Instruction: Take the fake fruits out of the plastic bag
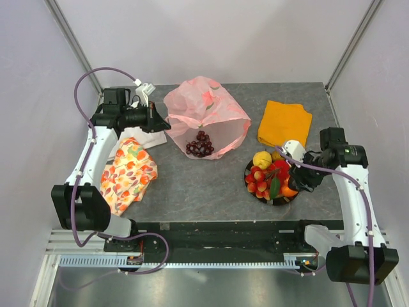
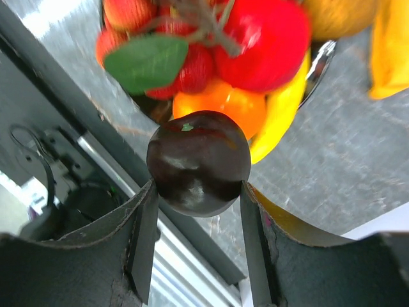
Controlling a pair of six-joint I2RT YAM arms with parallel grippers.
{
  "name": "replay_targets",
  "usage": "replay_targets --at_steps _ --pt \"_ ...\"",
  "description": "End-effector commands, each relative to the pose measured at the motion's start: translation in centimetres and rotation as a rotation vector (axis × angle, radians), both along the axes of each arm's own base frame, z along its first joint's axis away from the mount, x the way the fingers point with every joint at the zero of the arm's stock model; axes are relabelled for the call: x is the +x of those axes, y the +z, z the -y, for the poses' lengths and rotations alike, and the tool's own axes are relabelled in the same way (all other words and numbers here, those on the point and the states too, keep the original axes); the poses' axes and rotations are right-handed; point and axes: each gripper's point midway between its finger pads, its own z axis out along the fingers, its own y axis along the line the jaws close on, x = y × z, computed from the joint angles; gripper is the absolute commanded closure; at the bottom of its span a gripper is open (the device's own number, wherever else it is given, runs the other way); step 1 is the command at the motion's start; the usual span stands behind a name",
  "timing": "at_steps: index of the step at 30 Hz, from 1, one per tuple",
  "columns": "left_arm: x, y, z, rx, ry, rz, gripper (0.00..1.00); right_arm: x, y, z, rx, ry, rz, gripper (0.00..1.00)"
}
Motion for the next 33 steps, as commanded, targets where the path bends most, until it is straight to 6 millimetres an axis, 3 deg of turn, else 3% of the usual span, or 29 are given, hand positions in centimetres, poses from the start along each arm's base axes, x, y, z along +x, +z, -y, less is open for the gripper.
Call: replay_targets --at_steps 1,15,25,33 --pt "-0.2 1.3 0.1 -0.019 0.009 0.04 0.98 -2.6 -2.1 0.8 -0.024 0.068 -0.138 1.0" --pt "-0.1 0.2 0.1 -0.016 0.01 0.013 0.98 -0.1 -3.1 0.6 -0.001 0.082 -0.136 1.0" --pt "0.1 0.0 0.4 -0.039 0.013 -0.019 0.98 1.6 -0.9 1.2 -0.03 0.093 -0.093 1.0" --pt "0.0 -0.2 0.3 -0.038 0.016 -0.018 0.99 3.0 -2.2 0.5 0.02 0.11 -0.114 1.0"
